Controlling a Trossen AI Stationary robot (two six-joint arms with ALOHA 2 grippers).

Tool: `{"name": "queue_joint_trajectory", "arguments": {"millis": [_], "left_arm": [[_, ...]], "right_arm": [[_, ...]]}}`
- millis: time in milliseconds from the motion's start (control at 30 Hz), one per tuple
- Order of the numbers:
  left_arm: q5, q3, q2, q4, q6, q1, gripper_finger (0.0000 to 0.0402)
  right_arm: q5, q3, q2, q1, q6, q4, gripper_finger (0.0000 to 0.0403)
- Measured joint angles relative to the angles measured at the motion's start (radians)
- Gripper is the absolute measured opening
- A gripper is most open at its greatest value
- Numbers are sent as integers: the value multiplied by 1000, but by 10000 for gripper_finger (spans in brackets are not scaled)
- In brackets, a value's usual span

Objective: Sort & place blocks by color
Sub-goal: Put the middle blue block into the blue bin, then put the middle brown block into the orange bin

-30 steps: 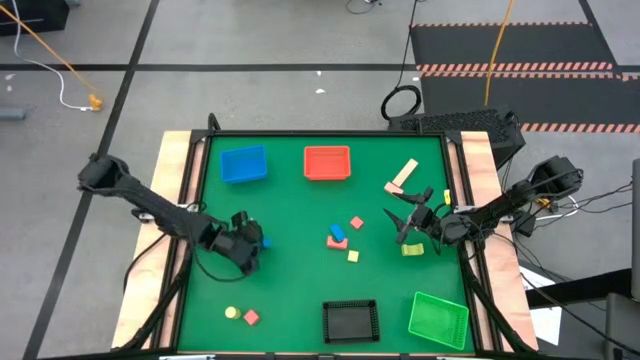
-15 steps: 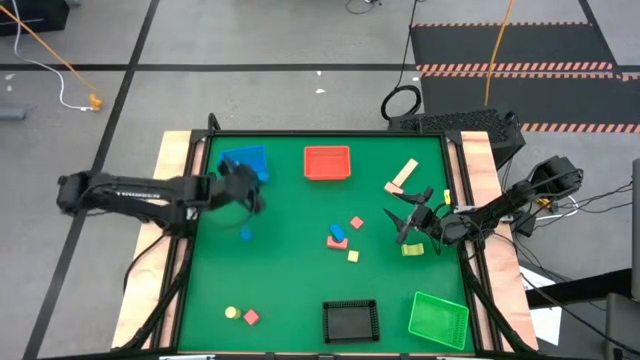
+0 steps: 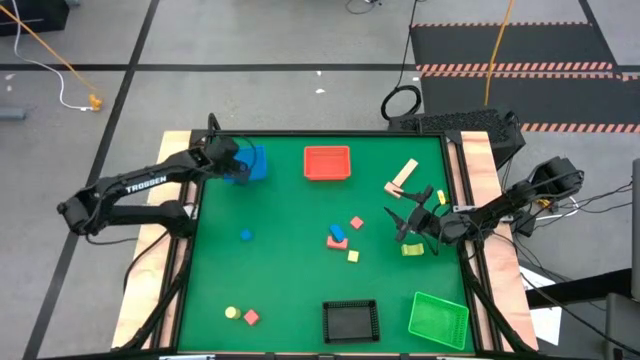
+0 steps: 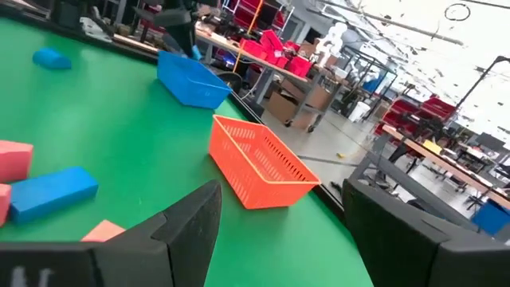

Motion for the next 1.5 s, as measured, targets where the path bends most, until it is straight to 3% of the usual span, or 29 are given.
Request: {"name": "queue_joint_trajectory", "arguments": {"millis": [200,367,500,833,1133,1300,1400,1500], "left_arm": [[68,0,55,11,2,17,140],[67,0,64,32,-22,17,236],[67,0,62,121,-31,16,265],[98,0,61,173,19,11,201],[342,0,61,358,62,-72,155],[433,0,61,420,53,-189,154],[435,0,61,507,77,-280,154],[451,0,61,586,149,-363,154]], "right_arm": [[-32,0,0,0,90,14,251],[-217,0,0,0,414,70,251],[-233,0,0,-1,432,123,251],[-444,26,0,5,652,188,251],[-412,115,0,-18,643,187,251],[-414,221,0,-44,476,167,251],[-399,302,0,-71,452,67,251],[-291,407,0,-84,455,-191,251]]}}
